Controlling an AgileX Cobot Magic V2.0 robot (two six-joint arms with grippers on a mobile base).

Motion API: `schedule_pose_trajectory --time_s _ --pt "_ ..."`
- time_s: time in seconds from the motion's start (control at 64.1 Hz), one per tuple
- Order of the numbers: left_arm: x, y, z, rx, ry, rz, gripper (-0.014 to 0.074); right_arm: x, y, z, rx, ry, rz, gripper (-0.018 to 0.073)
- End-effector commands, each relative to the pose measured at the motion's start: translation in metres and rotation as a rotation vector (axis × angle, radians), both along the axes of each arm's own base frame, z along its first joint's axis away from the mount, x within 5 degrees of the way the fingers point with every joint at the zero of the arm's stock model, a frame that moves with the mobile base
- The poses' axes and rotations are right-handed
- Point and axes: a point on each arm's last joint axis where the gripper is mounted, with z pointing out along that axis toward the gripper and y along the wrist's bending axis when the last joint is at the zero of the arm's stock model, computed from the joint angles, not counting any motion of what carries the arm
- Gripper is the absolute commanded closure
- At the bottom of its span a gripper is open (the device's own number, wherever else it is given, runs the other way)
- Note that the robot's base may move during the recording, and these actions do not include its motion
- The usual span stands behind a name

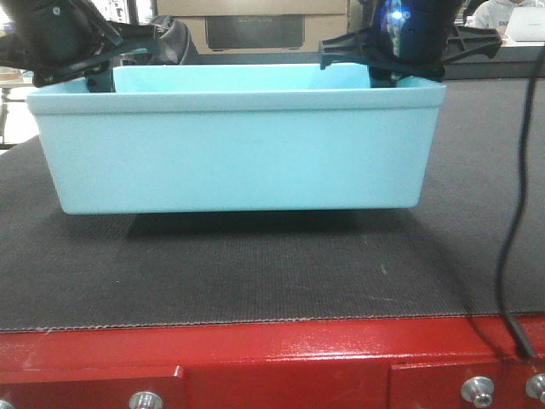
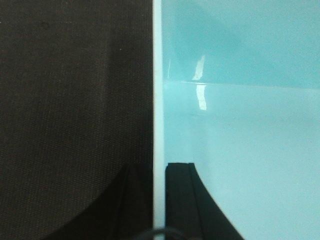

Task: Fetch blue bin and place on conveyor start

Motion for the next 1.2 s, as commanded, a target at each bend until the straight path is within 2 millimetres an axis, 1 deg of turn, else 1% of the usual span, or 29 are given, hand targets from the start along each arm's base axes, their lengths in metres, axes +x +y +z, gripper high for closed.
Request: schedule_pose_trajectory --time_s 0.0,0.047,0.062,0.109,0.14,0.156,0.187,0.25,0.265,0.297,0.328,0.359,0.406,0.484,0.562,0.656,0.718,0.78,0.812,0.89,0.921,0.936,0.952,0.983,0.999,1.015,1.046,1.139,1.186 --pt "0.002 -0.008 0.007 -0.05 -0.06 -0.025 0.0697 0.002 0.007 0.005 0.019 -0.055 0.038 0.072" --pt "0.002 -0.008 0.007 -0.05 -0.06 -0.025 0.0652 0.002 0.007 0.004 0.018 -0.053 0.038 0.0679" --pt "0.002 -0.008 0.007 -0.046 -0.058 -0.024 0.0624 0.002 0.007 0.004 0.018 -0.053 0.038 0.0659" --pt "0.001 -0.008 0.006 -0.043 -0.052 -0.022 0.0556 0.002 0.007 0.004 0.017 -0.051 0.038 0.0563" --pt "0.001 -0.007 0.006 -0.042 -0.048 -0.021 0.0505 0.002 0.007 0.004 0.017 -0.051 0.038 0.0479" --pt "0.001 -0.007 0.006 -0.04 -0.046 -0.02 0.0465 0.002 0.007 0.004 0.017 -0.051 0.038 0.0462" --pt "0.001 -0.007 0.006 -0.039 -0.042 -0.018 0.0398 0.002 0.007 0.004 0.017 -0.049 0.037 0.0379" --pt "0.0 -0.006 0.005 -0.032 -0.028 -0.013 0.0311 0.002 0.005 0.003 0.01 -0.035 0.03 0.0274" --pt "0.0 -0.006 0.005 -0.031 -0.027 -0.012 0.0276 0.001 0.005 0.003 0.007 -0.03 0.028 0.0256" --pt "0.0 -0.006 0.004 -0.029 -0.025 -0.012 0.0235 0.001 0.004 0.003 0.001 -0.019 0.023 0.0225" --pt "0.0 -0.005 0.004 -0.02 -0.024 -0.011 0.019 0.0 0.003 0.004 -0.009 0.001 0.013 0.0212" --pt "0.0 -0.004 0.005 -0.003 -0.024 -0.013 0.0169 -0.001 0.002 0.004 -0.017 0.015 0.006 0.0214" --pt "-0.001 -0.003 0.005 0.008 -0.017 -0.011 0.0165 -0.002 0.001 0.006 -0.022 0.018 0.003 0.0223" --pt "-0.001 -0.001 0.007 0.033 0.0 -0.001 0.0176 -0.003 0.001 0.009 -0.026 0.011 0.004 0.0236" --pt "-0.001 0.0 0.013 0.04 0.0 0.009 0.0197 -0.005 0.0 0.015 -0.021 -0.003 0.004 0.0251" --pt "0.001 0.001 0.029 0.036 -0.021 0.022 0.0231 -0.009 -0.002 0.028 -0.01 -0.033 0.003 0.0274" --pt "-0.001 0.002 0.044 0.029 -0.046 0.032 0.0255 -0.013 -0.003 0.039 0.0 -0.058 0.003 0.0295" --pt "-0.005 0.004 0.057 0.017 -0.067 0.04 0.0288 -0.018 -0.006 0.053 0.01 -0.088 -0.001 0.0335" --pt "-0.007 0.005 0.065 0.008 -0.08 0.044 0.0313 -0.021 -0.007 0.059 0.015 -0.1 -0.002 0.0356" --pt "-0.017 0.008 0.082 -0.009 -0.109 0.051 0.0412 -0.028 -0.009 0.075 0.028 -0.137 -0.003 0.0461" --pt "-0.021 0.009 0.088 -0.017 -0.121 0.053 0.0483 -0.032 -0.011 0.083 0.037 -0.158 -0.002 0.0508" --pt "-0.022 0.01 0.09 -0.019 -0.128 0.053 0.0514 -0.034 -0.011 0.086 0.039 -0.165 -0.002 0.0546" --pt "-0.024 0.011 0.093 -0.021 -0.134 0.054 0.0562 -0.035 -0.012 0.089 0.042 -0.175 0.0 0.0571" --pt "-0.029 0.012 0.1 -0.032 -0.146 0.056 0.0611 -0.039 -0.013 0.096 0.049 -0.194 0.001 0.0634" --pt "-0.031 0.013 0.103 -0.037 -0.152 0.057 0.0678 -0.04 -0.014 0.098 0.052 -0.202 0.001 0.0659" --pt "-0.033 0.013 0.106 -0.044 -0.159 0.058 0.0694 -0.042 -0.014 0.101 0.055 -0.209 0.001 0.0683" --pt "-0.037 0.014 0.11 -0.056 -0.165 0.057 0.0706 -0.045 -0.015 0.105 0.059 -0.22 0.001 0.0727" --pt "-0.047 0.014 0.119 -0.09 -0.168 0.037 0.0707 -0.054 -0.018 0.117 0.084 -0.245 -0.002 0.0724" --pt "-0.051 0.013 0.12 -0.105 -0.169 0.006 0.0707 -0.056 -0.019 0.116 0.089 -0.25 0.002 0.0724"
